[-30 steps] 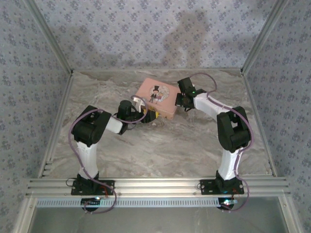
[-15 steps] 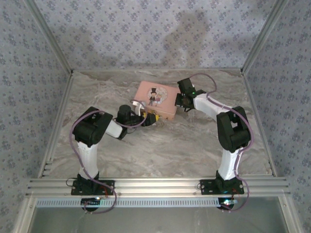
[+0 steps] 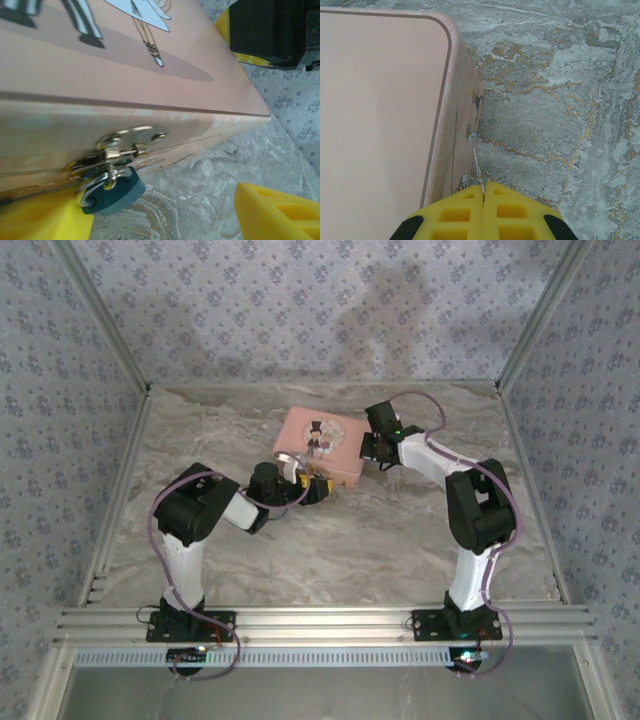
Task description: Unlock the padlock with the key
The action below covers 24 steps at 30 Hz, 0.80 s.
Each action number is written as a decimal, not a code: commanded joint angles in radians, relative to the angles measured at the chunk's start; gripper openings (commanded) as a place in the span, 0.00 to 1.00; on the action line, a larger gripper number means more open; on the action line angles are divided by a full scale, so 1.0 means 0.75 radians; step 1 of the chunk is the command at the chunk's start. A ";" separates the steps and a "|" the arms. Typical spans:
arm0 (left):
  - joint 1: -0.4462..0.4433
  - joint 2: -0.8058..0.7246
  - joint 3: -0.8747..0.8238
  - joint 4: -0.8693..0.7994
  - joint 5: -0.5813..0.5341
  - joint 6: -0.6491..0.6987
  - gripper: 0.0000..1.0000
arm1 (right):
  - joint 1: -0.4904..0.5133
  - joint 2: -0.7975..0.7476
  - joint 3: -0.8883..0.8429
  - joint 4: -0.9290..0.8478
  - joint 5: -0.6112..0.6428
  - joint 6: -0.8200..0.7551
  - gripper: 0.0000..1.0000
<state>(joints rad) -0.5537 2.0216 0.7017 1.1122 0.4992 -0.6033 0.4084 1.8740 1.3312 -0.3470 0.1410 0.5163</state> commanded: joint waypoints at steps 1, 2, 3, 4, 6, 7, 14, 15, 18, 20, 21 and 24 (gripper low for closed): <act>0.015 -0.052 -0.027 0.043 -0.043 0.004 0.72 | 0.017 -0.015 -0.018 -0.008 -0.028 -0.025 0.00; 0.023 -0.065 -0.036 0.042 -0.048 0.011 0.72 | 0.018 -0.018 -0.023 -0.006 -0.028 -0.026 0.00; 0.031 -0.074 -0.043 0.041 -0.047 0.008 0.72 | 0.017 -0.020 -0.026 -0.004 -0.028 -0.024 0.00; 0.039 -0.074 -0.046 0.046 -0.027 0.005 0.70 | 0.017 -0.021 -0.030 0.000 -0.026 -0.028 0.00; 0.056 -0.066 -0.046 0.067 0.023 -0.019 0.67 | 0.016 -0.022 -0.034 -0.001 -0.024 -0.028 0.00; 0.060 -0.059 -0.046 0.084 0.051 -0.031 0.65 | 0.014 -0.022 -0.038 0.002 -0.026 -0.028 0.00; 0.061 -0.031 -0.009 0.086 0.191 -0.062 0.63 | 0.013 -0.018 -0.037 0.006 -0.026 -0.024 0.00; 0.061 -0.024 0.005 0.072 0.199 -0.057 0.63 | 0.014 -0.018 -0.036 0.005 -0.026 -0.020 0.00; 0.058 -0.002 0.048 0.015 0.220 -0.061 0.60 | 0.014 -0.016 -0.035 0.006 -0.025 -0.018 0.00; 0.057 0.010 0.050 0.010 0.197 -0.062 0.60 | 0.018 -0.018 -0.035 0.004 -0.021 -0.014 0.00; 0.060 0.014 0.049 0.013 0.183 -0.066 0.60 | 0.018 -0.017 -0.037 0.004 -0.019 -0.013 0.00; 0.063 0.046 0.061 0.038 0.174 -0.097 0.52 | 0.018 -0.023 -0.043 0.003 -0.014 -0.011 0.00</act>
<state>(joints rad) -0.5037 2.0300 0.7197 1.1072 0.6090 -0.6575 0.4110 1.8740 1.3102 -0.3393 0.1345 0.5076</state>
